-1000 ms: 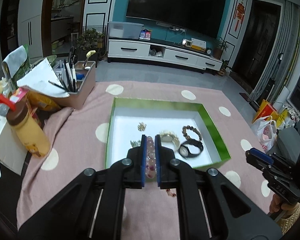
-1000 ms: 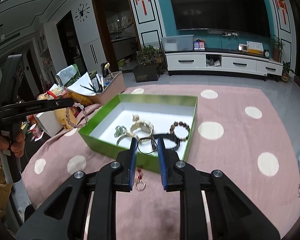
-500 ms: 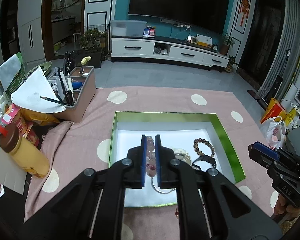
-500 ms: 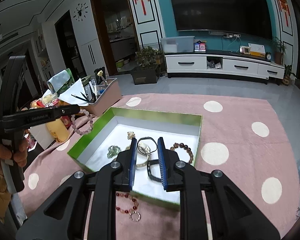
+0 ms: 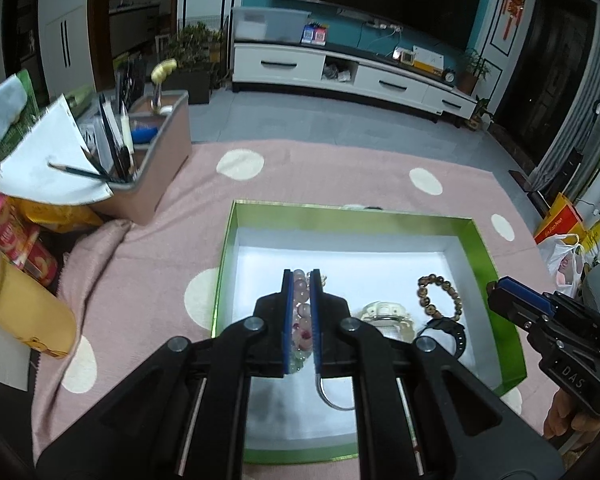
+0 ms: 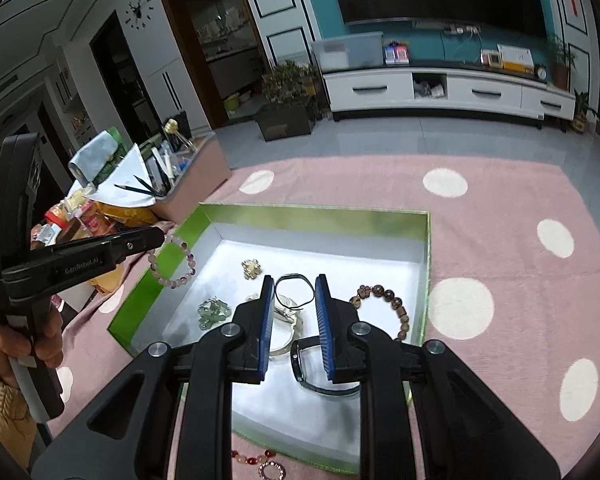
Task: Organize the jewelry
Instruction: 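Carry the pink bracelet and dark ring into the green box while both tools open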
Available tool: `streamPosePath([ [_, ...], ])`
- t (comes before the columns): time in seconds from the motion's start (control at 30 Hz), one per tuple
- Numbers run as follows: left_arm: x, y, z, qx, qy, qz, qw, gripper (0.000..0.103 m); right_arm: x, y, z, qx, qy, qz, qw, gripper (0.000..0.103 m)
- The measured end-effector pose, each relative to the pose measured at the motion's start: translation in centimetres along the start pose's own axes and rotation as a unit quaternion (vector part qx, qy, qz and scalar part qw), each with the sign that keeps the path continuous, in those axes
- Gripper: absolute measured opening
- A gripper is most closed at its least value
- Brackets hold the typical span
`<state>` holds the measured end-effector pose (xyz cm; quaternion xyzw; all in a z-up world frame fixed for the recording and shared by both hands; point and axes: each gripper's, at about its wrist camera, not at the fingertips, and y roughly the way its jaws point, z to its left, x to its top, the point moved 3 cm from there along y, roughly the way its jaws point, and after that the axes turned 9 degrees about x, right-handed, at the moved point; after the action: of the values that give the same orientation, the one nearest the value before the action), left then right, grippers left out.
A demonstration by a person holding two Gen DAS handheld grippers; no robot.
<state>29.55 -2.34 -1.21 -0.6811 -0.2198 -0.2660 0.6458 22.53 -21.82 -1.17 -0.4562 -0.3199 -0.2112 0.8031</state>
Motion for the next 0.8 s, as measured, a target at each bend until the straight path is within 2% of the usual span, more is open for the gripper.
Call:
streamPosePath([
  [0.23,-0.7,2.8,0.2,0.013,-0.005,0.026,0.9996,0.007,0.0,3.1,-1.0,-0.009,0.018,0.029,0.999,0.02],
  [0.53,-1.2,4.2,0.3,0.025,0.004,0.036,0.999,0.008,-0.5,5.1,-1.3,-0.02,0.03,0.055,0.998,0.022],
  [0.63,-1.1,4.0,0.4,0.026,0.005,0.033,0.9991,0.02,-0.5,4.9,-1.3,-0.023,0.032,0.051,0.998,0.031],
  [0.73,-1.2,3.6,0.3,0.026,0.005,0.029,0.9992,0.026,-0.4,4.1,-1.4,-0.022,0.037,0.041,0.998,0.032],
  [0.8,-1.3,3.2,0.2,0.026,0.007,0.027,0.9993,0.038,-0.5,3.3,-1.4,-0.021,0.036,0.034,0.999,0.032],
])
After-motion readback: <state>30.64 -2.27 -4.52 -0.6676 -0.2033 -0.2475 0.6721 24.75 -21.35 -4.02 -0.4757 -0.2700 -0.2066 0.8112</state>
